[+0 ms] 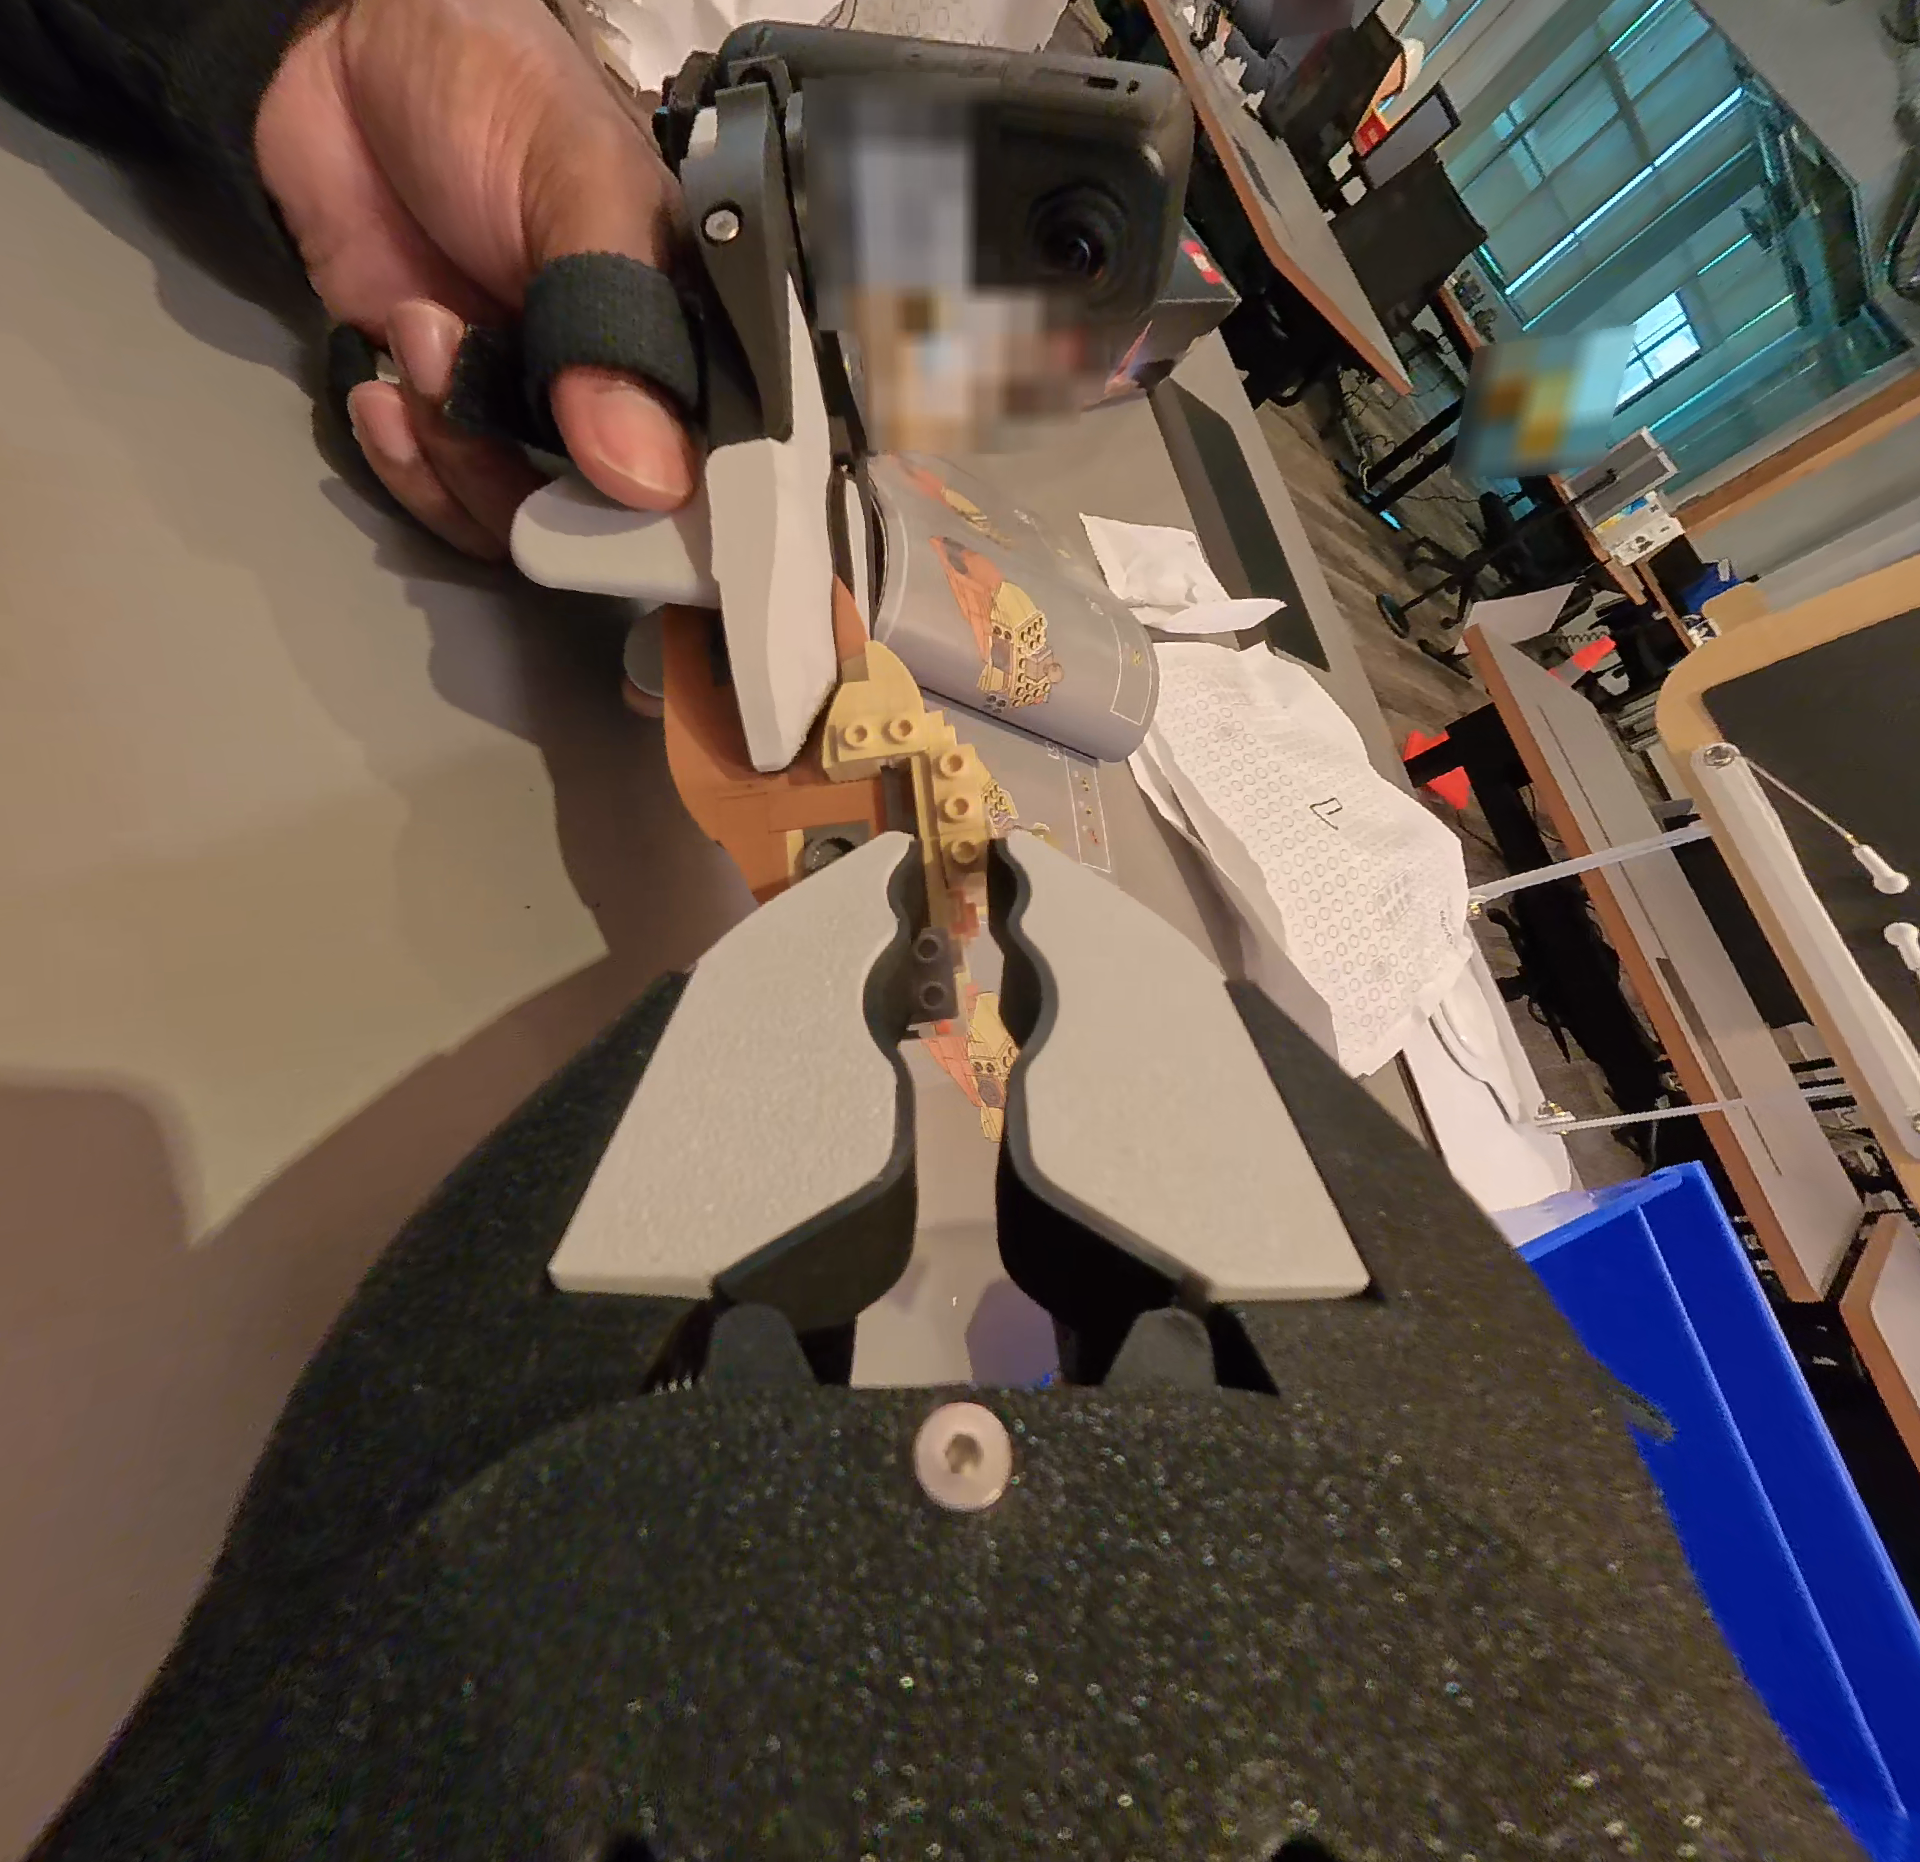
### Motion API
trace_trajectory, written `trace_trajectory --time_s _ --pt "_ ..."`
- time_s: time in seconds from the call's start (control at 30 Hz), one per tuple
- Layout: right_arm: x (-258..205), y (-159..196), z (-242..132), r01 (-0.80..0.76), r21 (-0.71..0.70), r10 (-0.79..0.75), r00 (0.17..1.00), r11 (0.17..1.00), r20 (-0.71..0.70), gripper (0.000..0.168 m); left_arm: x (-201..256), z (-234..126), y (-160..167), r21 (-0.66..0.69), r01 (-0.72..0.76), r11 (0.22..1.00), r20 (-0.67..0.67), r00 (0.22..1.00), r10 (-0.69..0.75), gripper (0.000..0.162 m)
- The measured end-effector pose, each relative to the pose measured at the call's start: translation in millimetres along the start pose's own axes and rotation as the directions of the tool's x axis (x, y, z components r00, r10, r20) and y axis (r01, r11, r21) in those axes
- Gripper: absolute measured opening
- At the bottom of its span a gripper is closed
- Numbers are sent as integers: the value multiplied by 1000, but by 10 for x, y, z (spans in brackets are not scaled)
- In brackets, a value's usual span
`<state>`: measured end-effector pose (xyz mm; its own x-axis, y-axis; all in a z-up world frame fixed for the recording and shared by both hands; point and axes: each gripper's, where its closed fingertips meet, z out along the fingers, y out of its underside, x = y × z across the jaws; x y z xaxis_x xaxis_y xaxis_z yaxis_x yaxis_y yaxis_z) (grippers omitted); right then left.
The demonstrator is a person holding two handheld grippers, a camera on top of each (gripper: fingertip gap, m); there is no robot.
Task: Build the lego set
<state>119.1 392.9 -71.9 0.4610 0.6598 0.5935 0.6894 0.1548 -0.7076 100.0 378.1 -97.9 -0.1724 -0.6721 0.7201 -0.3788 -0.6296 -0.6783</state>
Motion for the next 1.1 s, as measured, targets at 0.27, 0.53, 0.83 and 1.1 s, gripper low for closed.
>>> trace_trajectory --time_s 0.27,0.53,0.83,1.1 --pt "-8 1 -2 -10 -5 10 1000 1000 8 11 3 2 6 -3 -6 1000 2 1000 6 18" --pt "-31 6 -15 -24 -3 25 999 1000 32 11 3 12 25 -16 -29 999 12 999 30 18" --pt "9 -26 -80 -141 45 140 990 989 20 35 50 -31 -111 56 -129 990 9 992 129 18" --pt "137 -73 -140 16 81 -4 990 997 -141 28 -9 -19 -76 34 -82 996 27 996 81 18"
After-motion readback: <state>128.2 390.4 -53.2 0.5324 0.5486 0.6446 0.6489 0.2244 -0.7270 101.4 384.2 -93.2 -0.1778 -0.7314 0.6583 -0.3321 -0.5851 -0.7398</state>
